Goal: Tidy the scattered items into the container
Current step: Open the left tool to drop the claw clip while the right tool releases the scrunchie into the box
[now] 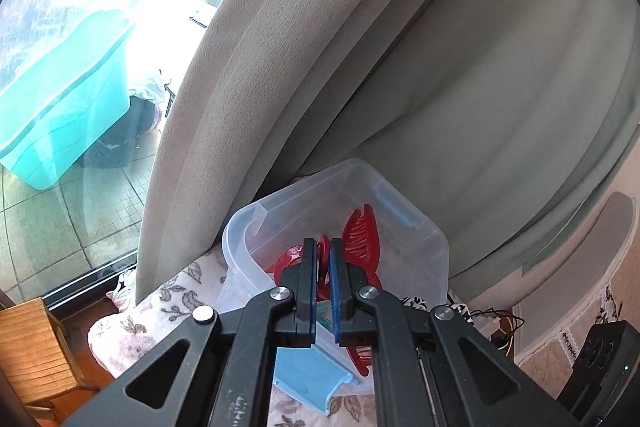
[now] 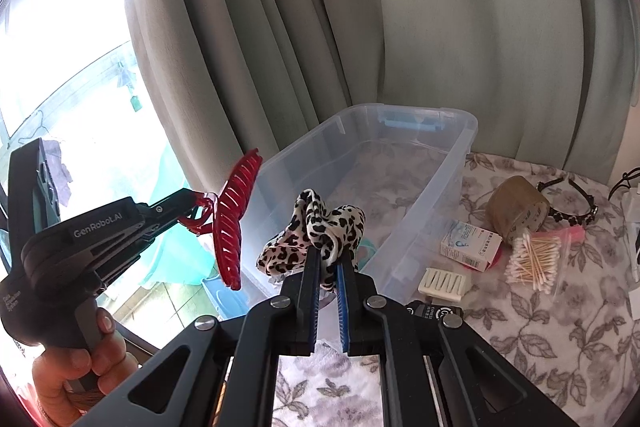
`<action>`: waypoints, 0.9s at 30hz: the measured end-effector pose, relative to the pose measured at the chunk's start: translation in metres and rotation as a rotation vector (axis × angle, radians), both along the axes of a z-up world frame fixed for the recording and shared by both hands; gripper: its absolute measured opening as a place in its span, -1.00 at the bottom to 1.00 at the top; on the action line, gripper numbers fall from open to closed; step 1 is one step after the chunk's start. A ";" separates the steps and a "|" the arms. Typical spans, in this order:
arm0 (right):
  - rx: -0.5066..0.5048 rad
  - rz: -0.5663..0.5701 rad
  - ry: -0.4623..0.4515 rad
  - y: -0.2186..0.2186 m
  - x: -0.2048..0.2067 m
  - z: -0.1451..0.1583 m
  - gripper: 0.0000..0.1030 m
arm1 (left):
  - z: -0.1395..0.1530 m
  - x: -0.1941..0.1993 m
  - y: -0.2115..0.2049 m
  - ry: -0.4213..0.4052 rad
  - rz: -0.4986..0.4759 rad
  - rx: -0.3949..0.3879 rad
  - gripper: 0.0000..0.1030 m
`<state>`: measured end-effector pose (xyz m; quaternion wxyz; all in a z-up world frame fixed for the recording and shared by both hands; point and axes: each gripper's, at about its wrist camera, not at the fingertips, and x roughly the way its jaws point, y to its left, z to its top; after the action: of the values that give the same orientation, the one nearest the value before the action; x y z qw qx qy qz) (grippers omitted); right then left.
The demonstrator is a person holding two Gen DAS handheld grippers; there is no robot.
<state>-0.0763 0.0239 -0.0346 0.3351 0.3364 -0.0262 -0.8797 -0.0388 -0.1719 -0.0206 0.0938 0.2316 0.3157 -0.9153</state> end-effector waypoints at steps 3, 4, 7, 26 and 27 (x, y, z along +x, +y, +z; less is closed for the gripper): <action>0.001 0.005 -0.007 -0.001 -0.002 -0.002 -0.83 | -0.004 -0.003 0.002 -0.003 -0.006 -0.007 -0.90; 0.002 0.007 -0.009 -0.002 -0.003 -0.003 -0.83 | -0.004 -0.003 0.003 -0.002 -0.008 -0.014 -0.89; 0.006 0.010 -0.018 -0.002 -0.003 -0.005 -0.83 | -0.005 -0.006 0.005 -0.002 -0.014 -0.027 -0.89; 0.005 0.011 -0.034 -0.002 -0.008 -0.010 -0.82 | -0.020 -0.016 0.007 -0.065 -0.048 0.046 -0.89; 0.003 0.005 -0.034 -0.004 -0.007 -0.010 -0.82 | -0.020 -0.016 0.007 -0.067 -0.054 0.048 -0.89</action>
<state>-0.0836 0.0203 -0.0445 0.3362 0.3518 -0.0297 -0.8731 -0.0551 -0.1645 -0.0408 0.0741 0.2730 0.3280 -0.9013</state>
